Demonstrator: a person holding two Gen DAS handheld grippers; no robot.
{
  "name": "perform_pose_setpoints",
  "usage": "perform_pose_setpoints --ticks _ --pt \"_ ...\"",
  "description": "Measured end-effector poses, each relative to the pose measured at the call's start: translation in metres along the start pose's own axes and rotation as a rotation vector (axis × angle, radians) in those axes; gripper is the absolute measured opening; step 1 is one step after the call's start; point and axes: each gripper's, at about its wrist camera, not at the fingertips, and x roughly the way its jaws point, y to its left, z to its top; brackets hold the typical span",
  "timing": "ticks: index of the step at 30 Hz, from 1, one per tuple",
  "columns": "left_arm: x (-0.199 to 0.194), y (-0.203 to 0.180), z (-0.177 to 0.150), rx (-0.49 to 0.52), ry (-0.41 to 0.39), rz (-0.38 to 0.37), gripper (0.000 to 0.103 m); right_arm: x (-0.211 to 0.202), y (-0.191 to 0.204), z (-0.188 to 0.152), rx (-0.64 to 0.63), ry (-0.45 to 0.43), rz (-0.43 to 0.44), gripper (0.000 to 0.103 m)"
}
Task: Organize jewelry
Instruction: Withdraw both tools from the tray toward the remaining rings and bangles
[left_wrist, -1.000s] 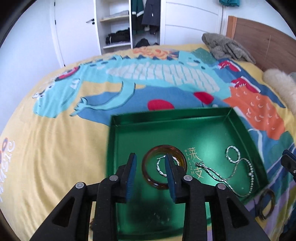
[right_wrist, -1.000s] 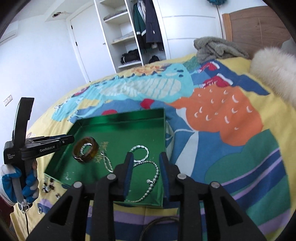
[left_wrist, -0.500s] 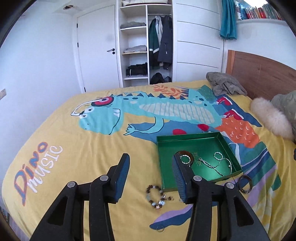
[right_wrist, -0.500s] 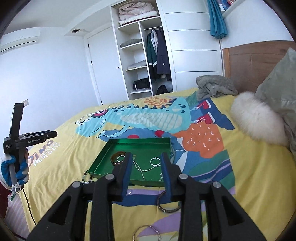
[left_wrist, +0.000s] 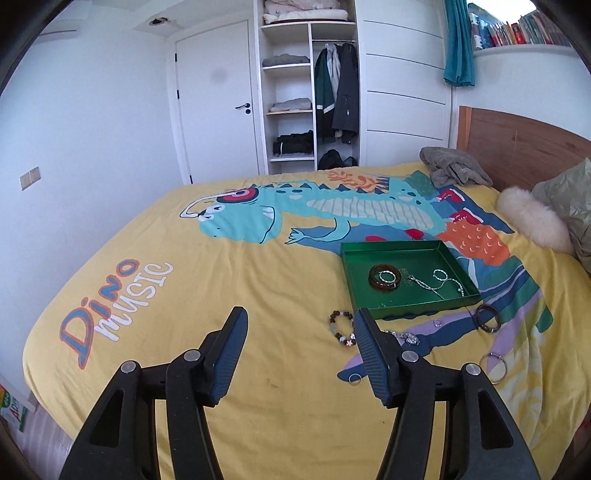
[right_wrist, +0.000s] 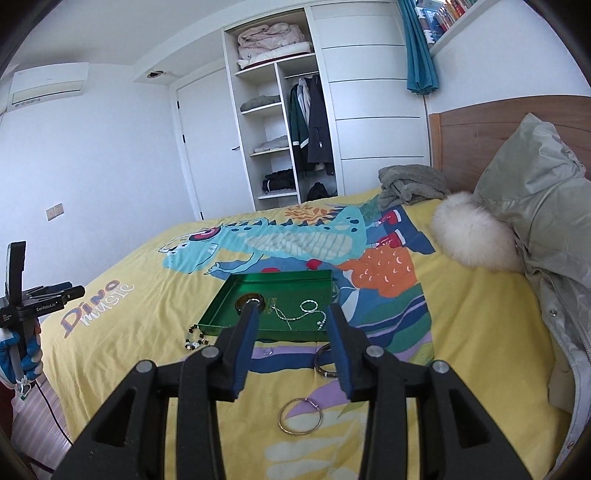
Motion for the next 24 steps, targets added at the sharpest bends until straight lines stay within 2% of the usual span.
perform_pose_setpoints --ticks 6,8,10,18,24 --pt "-0.008 0.004 -0.023 -0.005 0.002 0.003 0.067 -0.016 -0.006 -0.016 0.02 0.0 -0.001 0.041" --pt "-0.005 0.002 -0.03 -0.003 0.005 0.003 0.073 -0.016 -0.01 -0.023 0.031 0.005 0.004 0.046" --pt "0.001 -0.001 -0.038 0.006 0.01 0.011 0.075 -0.013 -0.013 -0.031 0.042 0.019 0.003 0.049" --pt "0.041 -0.014 -0.069 0.01 0.071 -0.024 0.075 0.023 -0.019 -0.068 0.046 0.117 0.021 0.049" --pt "0.075 -0.028 -0.09 0.038 0.128 -0.063 0.075 0.068 -0.023 -0.101 0.039 0.233 0.019 0.048"
